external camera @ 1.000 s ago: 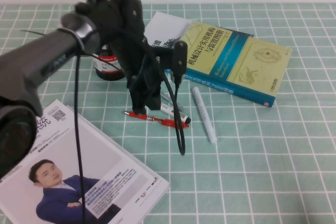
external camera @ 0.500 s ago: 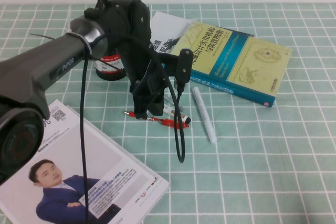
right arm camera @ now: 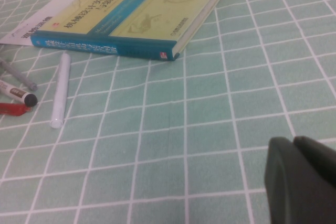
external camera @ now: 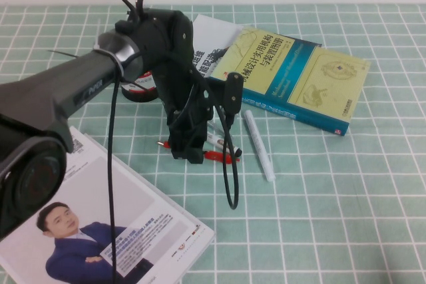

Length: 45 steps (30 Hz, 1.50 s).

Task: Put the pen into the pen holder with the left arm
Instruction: Pick up the pen on the table

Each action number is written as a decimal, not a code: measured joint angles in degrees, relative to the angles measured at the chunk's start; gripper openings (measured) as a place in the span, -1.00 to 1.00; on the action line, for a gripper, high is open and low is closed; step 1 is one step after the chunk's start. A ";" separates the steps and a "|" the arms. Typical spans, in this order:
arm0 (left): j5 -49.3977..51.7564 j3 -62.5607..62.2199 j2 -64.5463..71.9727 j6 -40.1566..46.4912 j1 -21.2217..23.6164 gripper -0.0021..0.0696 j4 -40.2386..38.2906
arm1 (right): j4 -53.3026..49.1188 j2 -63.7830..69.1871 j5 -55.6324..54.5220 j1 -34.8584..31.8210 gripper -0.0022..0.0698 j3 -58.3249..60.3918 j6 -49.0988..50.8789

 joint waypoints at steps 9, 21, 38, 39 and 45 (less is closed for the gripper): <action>-0.16 0.00 1.60 0.00 0.00 0.08 0.73 | 0.00 0.00 0.00 0.00 -1.00 0.00 0.00; -0.38 -0.14 1.73 0.23 0.00 -0.15 2.94 | 0.00 0.00 0.00 0.00 -1.00 0.00 0.00; -3.18 3.25 0.46 0.14 0.00 -0.75 3.22 | 0.00 0.00 0.00 0.00 -1.00 0.00 0.00; -3.18 3.25 0.46 0.02 0.00 -0.75 3.22 | 0.00 0.00 0.00 0.00 -1.00 0.00 0.00; -2.19 4.11 -0.72 -0.50 0.00 -0.75 3.58 | 0.00 0.00 0.00 0.00 -1.00 0.00 0.00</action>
